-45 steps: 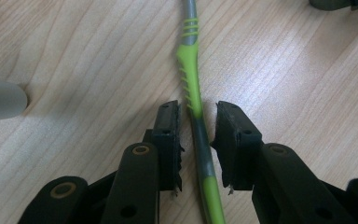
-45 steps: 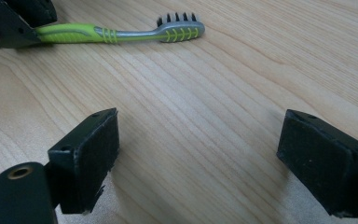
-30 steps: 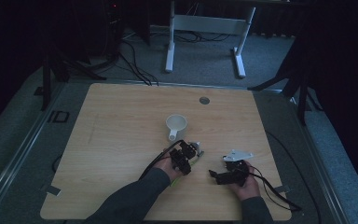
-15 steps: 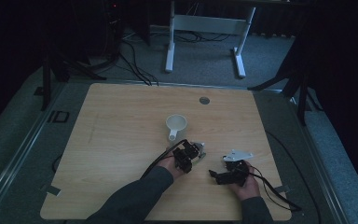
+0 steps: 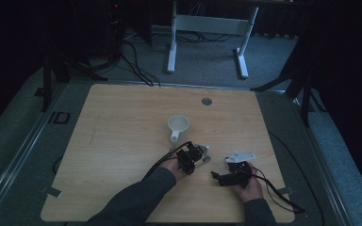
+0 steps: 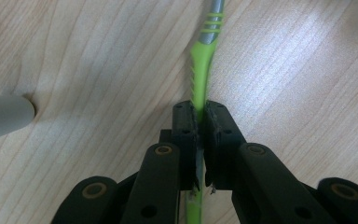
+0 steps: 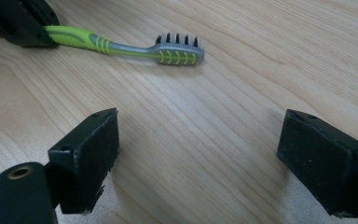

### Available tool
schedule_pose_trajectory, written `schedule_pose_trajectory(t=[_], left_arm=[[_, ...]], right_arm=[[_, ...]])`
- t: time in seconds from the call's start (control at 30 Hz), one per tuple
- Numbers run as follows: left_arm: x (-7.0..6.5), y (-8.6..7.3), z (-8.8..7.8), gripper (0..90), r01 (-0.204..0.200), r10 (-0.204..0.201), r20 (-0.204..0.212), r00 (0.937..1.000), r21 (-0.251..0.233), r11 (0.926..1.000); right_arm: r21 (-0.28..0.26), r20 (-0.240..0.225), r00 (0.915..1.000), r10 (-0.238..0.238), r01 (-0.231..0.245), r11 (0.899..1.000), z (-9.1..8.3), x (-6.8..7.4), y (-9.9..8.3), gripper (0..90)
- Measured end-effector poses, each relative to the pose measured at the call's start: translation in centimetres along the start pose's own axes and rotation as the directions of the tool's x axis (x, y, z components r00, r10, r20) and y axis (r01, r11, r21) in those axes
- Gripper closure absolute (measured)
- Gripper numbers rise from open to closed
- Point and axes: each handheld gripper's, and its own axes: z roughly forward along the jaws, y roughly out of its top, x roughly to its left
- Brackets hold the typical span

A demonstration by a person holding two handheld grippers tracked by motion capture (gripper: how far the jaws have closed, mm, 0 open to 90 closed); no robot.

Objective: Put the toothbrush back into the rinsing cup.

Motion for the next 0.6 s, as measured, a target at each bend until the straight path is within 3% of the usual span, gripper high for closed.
schedule_pose_trajectory(t=[0.6], left_arm=[[0.6,-0.6,-1.1,84.1,0.008,-0.008,-0.006,0.9999,-0.065,0.9978]], right_arm=[[-0.001,0.000,1.0000,-0.002,0.002,1.000,0.0,0.0,0.0,12.2]])
